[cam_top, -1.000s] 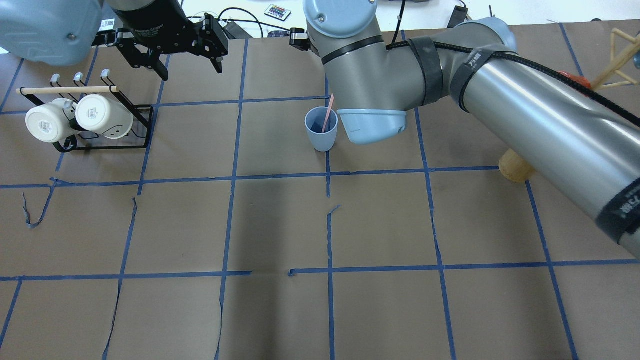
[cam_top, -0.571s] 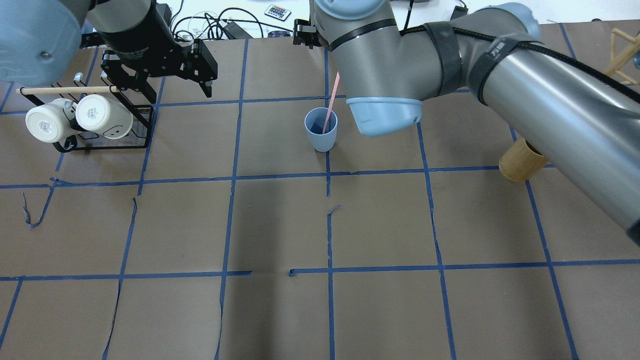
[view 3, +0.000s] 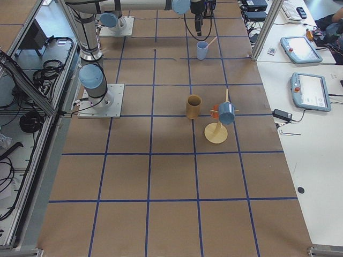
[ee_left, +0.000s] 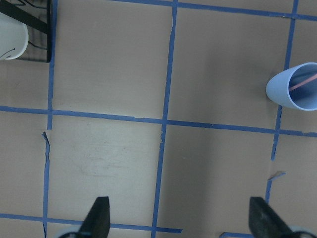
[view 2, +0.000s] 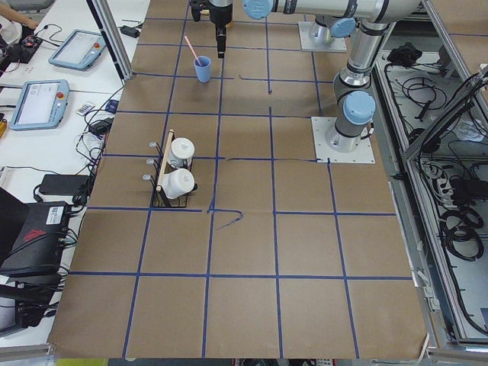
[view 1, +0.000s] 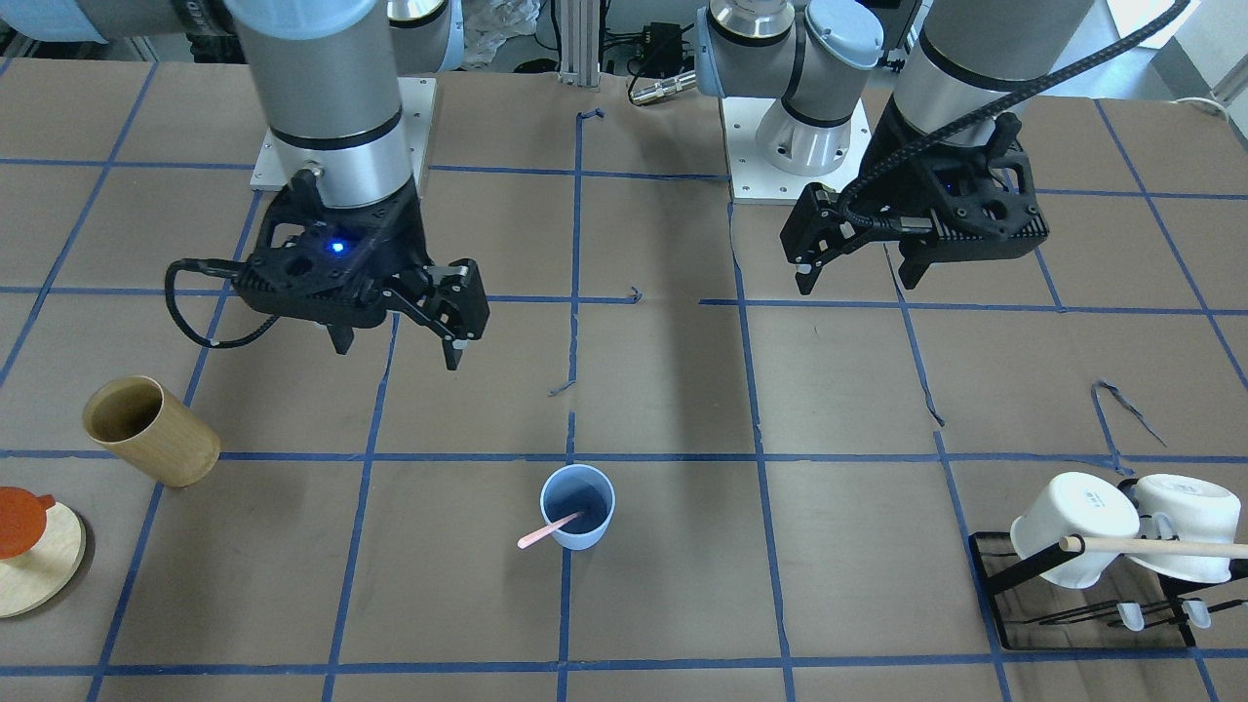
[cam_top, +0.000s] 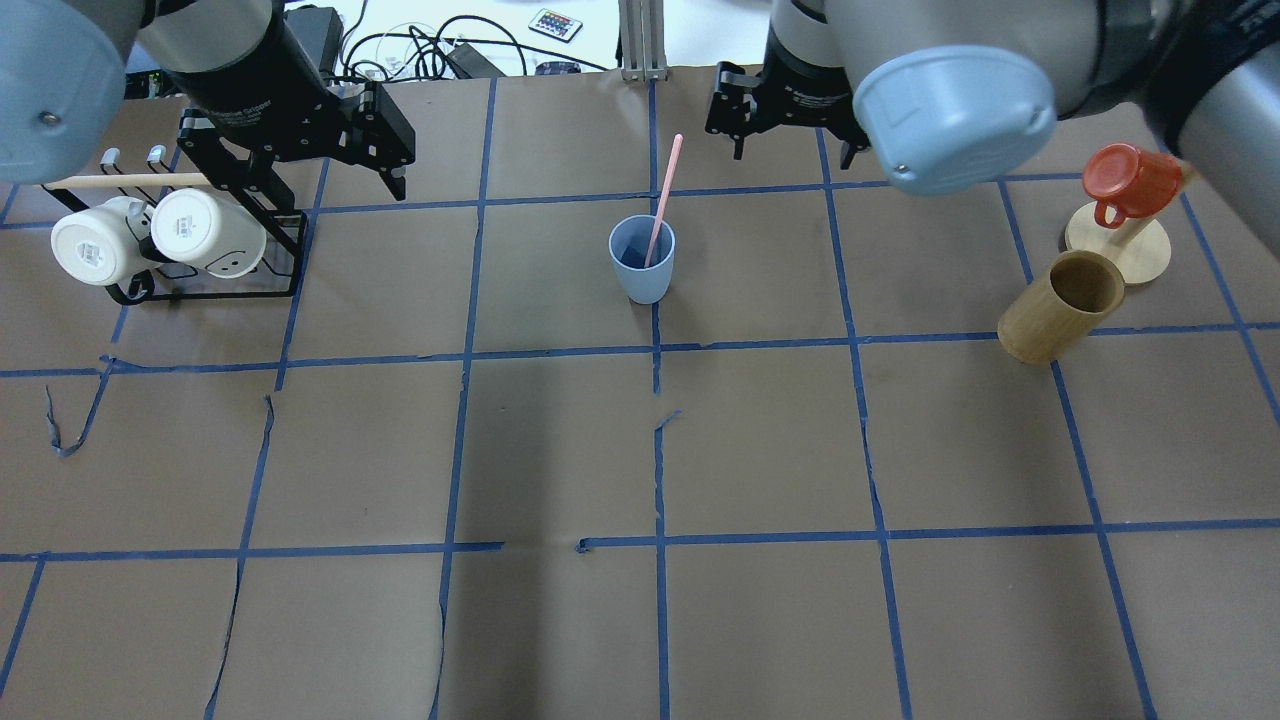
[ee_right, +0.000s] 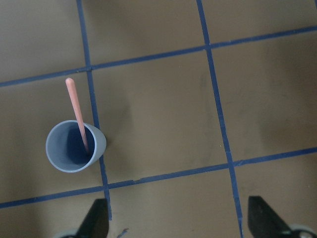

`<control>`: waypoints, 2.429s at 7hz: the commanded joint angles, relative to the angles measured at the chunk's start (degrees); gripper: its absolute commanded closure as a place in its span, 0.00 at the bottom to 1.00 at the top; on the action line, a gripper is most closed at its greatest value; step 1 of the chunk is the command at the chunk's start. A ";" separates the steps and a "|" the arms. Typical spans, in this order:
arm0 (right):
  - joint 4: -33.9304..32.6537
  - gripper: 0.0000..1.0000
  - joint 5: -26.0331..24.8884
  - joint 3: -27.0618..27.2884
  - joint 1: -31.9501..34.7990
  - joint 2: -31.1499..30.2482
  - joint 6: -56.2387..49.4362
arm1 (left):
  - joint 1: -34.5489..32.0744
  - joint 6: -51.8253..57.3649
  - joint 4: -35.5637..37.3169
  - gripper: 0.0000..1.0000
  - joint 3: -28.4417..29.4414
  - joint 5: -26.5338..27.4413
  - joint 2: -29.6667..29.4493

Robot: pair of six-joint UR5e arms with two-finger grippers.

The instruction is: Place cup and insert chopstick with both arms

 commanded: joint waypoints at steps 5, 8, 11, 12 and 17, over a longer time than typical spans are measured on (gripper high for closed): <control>17.75 0.00 1.27 0.71 -7.25 -5.73 -18.47 | 0.05 0.01 0.17 0.00 0.06 -0.15 -0.15; 17.66 0.00 1.09 5.44 -12.60 -10.30 -23.68 | 0.05 0.01 0.17 0.00 -0.03 -0.06 -0.15; 17.66 0.00 1.09 5.63 -12.61 -10.67 -23.16 | 0.05 -0.08 0.35 0.00 -0.03 -0.15 -0.15; 17.66 0.00 1.09 5.63 -12.61 -10.67 -23.16 | -0.04 -0.08 0.44 0.00 -0.03 -0.15 -0.15; 16.79 0.00 1.18 5.63 -12.44 -10.58 -22.99 | -0.04 0.01 0.61 0.00 -0.12 -0.15 -0.15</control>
